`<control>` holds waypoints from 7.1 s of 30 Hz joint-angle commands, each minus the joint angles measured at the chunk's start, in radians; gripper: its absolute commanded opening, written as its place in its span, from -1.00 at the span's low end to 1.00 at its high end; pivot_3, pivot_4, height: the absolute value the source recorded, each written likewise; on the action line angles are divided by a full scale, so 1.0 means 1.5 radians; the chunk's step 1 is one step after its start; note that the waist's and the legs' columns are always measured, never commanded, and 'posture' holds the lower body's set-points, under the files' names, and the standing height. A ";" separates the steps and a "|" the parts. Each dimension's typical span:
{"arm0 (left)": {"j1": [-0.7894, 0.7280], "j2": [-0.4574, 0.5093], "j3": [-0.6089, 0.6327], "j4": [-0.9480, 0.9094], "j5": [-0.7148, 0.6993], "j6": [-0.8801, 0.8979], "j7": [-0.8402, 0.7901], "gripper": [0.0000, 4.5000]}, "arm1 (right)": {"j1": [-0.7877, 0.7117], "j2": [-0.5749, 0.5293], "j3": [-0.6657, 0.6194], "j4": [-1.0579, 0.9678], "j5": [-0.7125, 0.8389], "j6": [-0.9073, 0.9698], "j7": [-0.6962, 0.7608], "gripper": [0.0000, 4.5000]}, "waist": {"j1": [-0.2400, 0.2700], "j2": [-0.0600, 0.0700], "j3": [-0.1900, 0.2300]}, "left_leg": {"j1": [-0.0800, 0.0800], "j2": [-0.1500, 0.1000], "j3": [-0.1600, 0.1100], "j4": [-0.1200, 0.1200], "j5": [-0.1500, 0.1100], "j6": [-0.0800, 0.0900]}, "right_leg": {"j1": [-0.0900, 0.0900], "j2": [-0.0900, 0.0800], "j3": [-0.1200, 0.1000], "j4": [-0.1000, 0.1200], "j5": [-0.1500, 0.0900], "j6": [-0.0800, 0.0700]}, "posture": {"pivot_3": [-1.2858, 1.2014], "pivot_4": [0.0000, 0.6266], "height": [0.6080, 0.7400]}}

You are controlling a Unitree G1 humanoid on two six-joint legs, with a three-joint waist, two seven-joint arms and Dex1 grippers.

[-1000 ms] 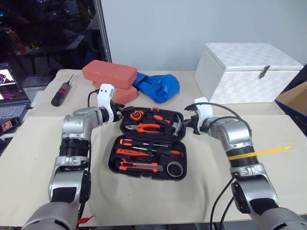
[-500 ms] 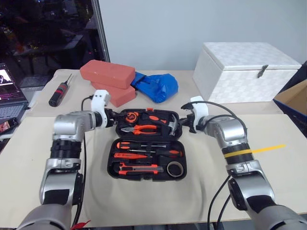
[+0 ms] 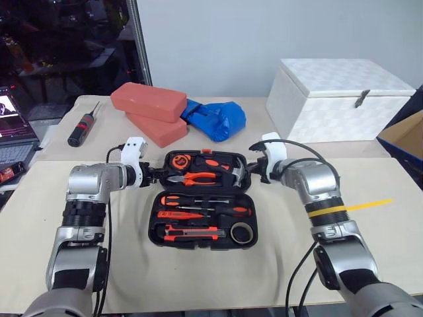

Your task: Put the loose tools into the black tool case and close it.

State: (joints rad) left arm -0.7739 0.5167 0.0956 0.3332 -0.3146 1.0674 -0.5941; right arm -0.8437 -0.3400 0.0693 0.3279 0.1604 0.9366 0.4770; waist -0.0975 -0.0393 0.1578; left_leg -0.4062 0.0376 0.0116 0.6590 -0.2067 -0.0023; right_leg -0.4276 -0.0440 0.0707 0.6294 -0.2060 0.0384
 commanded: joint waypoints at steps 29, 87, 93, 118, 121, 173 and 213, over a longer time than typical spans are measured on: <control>0.153 -0.018 -0.025 -0.072 0.056 -0.622 -0.183 -0.99 | 0.268 -0.076 -0.061 -0.392 0.081 -0.378 0.181 -1.00 | 0.035 0.000 0.011 | -0.022 -0.002 0.001 0.000 0.000 -0.001 | -0.021 -0.002 0.000 -0.001 0.005 -0.005 | 0.03 -0.52 1.00; 0.354 0.319 0.091 -0.432 -0.306 -0.210 -0.469 -0.97 | 0.341 -0.023 0.062 -0.404 0.066 -0.247 0.006 -1.00 | 0.036 -0.006 0.013 | 0.000 0.008 0.010 0.001 0.001 -0.003 | -0.006 0.002 0.000 0.001 -0.001 -0.012 | 0.03 -0.52 1.00; 0.333 0.312 0.091 -0.415 -0.295 -0.212 -0.433 -0.97 | 0.258 -0.022 0.062 -0.293 0.067 -0.291 0.088 -1.00 | 0.036 -0.006 0.013 | -0.003 0.008 0.010 0.000 0.002 -0.003 | -0.008 0.002 0.000 0.002 0.001 -0.007 | 0.03 -0.52 1.00; 0.142 0.234 -0.023 -0.135 -0.050 -0.267 -0.177 -0.97 | 0.302 -0.073 0.228 -0.437 0.107 -0.138 0.208 -1.00 | 0.051 -0.007 0.013 | -0.002 0.007 0.010 0.001 0.002 -0.003 | -0.006 0.002 0.000 0.001 0.001 -0.008 | 0.03 -0.52 1.00; 0.066 0.208 -0.088 -0.040 0.025 -0.305 -0.168 -0.97 | 0.287 -0.064 0.222 -0.422 0.099 -0.132 0.195 -1.00 | 0.055 -0.007 0.013 | -0.003 0.007 0.010 0.001 0.002 -0.003 | -0.007 0.002 -0.001 0.001 0.003 -0.005 | 0.03 -0.52 1.00; 0.276 0.207 -0.127 -0.303 -0.075 -0.323 -0.391 -1.00 | 0.295 0.029 0.151 -0.383 0.078 -0.126 0.074 -0.97 | 0.035 -0.006 0.013 | -0.003 0.008 0.010 0.001 0.002 -0.003 | -0.007 0.003 0.000 0.001 0.003 -0.006 | 0.03 -0.52 1.00; 0.293 0.182 -0.166 -0.275 -0.030 -0.379 -0.384 -1.00 | 0.334 0.051 0.141 -0.386 0.070 -0.093 0.055 -0.97 | 0.025 -0.003 0.010 | 0.001 0.008 0.010 0.001 0.002 -0.003 | -0.005 0.003 0.001 0.001 0.001 -0.011 | 0.03 -0.52 1.00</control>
State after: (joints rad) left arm -0.3683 0.7912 -0.0942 -0.1185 -0.4136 0.4790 -1.1801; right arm -0.3369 -0.2805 0.2763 -0.2340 0.2567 0.8113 0.5632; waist -0.0604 -0.0437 0.1727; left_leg -0.4042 0.0493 0.0263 0.6601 -0.2033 -0.0066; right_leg -0.4341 -0.0393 0.0718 0.6311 -0.2045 0.0216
